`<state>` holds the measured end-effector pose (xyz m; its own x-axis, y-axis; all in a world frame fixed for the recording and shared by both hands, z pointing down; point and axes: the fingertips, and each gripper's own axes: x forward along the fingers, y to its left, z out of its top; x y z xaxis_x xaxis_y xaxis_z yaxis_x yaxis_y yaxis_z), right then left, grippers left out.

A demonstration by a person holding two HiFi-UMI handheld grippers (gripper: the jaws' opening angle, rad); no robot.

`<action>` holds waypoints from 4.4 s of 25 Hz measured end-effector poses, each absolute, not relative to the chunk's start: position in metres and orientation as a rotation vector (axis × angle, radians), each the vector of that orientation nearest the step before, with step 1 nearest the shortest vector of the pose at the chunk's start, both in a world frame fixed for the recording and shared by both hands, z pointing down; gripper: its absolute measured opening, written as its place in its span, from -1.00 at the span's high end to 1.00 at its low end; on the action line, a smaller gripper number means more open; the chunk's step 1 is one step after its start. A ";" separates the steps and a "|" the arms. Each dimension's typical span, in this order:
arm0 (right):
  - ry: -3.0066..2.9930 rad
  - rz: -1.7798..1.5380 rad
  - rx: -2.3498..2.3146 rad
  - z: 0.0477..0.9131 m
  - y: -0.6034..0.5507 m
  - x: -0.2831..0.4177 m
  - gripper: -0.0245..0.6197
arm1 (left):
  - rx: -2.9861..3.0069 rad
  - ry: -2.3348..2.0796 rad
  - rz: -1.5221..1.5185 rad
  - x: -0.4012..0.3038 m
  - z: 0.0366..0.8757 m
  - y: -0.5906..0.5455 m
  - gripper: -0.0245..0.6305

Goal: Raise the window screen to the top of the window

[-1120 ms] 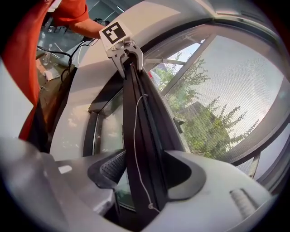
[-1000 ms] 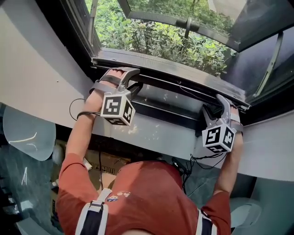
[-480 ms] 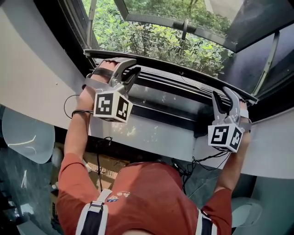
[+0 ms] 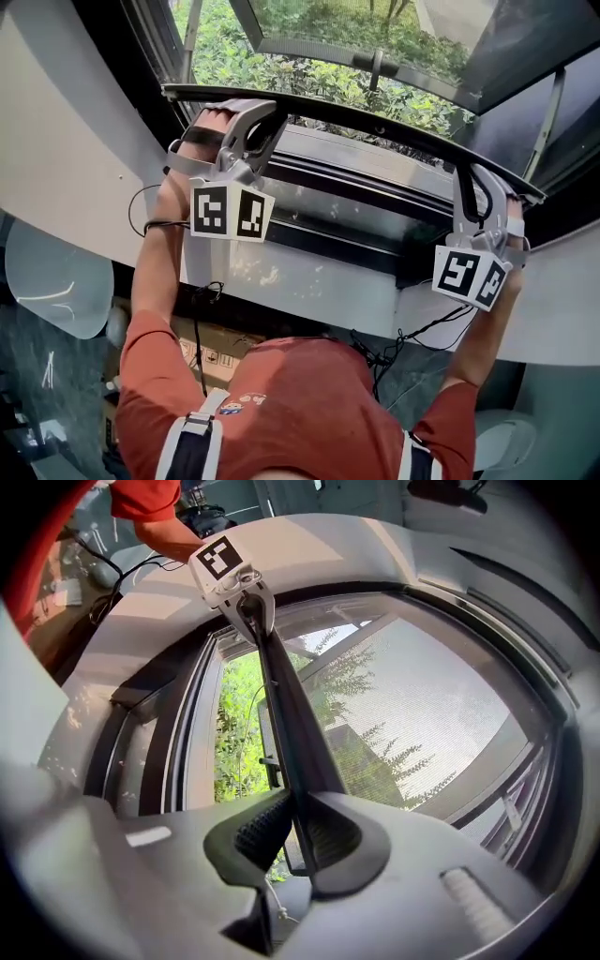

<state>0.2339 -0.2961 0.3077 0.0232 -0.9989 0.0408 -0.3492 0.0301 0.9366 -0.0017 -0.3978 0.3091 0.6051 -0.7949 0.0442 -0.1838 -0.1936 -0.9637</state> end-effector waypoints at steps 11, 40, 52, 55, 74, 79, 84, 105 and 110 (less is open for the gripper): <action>-1.415 -1.083 1.479 0.241 -0.295 0.238 0.74 | -1.642 0.856 -0.592 0.004 0.241 -0.397 0.74; -1.183 -1.426 1.506 0.026 -0.307 0.236 0.73 | -1.420 0.932 -0.408 0.003 0.026 -0.406 0.71; -1.081 -1.553 1.537 -0.025 -0.308 0.233 0.71 | -1.253 0.987 -0.325 0.001 -0.023 -0.406 0.71; -1.031 -1.584 1.533 -0.042 -0.308 0.233 0.71 | -1.208 0.999 -0.319 0.001 -0.040 -0.406 0.71; -0.979 -1.678 1.592 -0.133 -0.307 0.234 0.67 | -1.117 1.072 -0.256 0.002 -0.131 -0.406 0.71; -0.942 -1.692 1.619 -0.158 -0.306 0.235 0.68 | -1.079 1.108 -0.234 0.002 -0.157 -0.406 0.71; -0.871 -1.694 1.637 -0.181 -0.307 0.239 0.70 | -1.045 1.143 -0.228 0.004 -0.182 -0.404 0.72; -0.661 -1.656 1.647 -0.243 -0.311 0.241 0.70 | -0.965 1.251 -0.209 0.008 -0.244 -0.404 0.73; -0.640 -1.652 1.677 -0.247 -0.310 0.239 0.71 | -0.963 1.265 -0.213 0.005 -0.249 -0.396 0.73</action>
<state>0.2388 -0.3096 -0.2475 0.0700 -0.7554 -0.6515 0.1197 -0.6420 0.7573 0.0051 -0.3964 -0.2486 0.3396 -0.6218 -0.7058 -0.3565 0.6093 -0.7083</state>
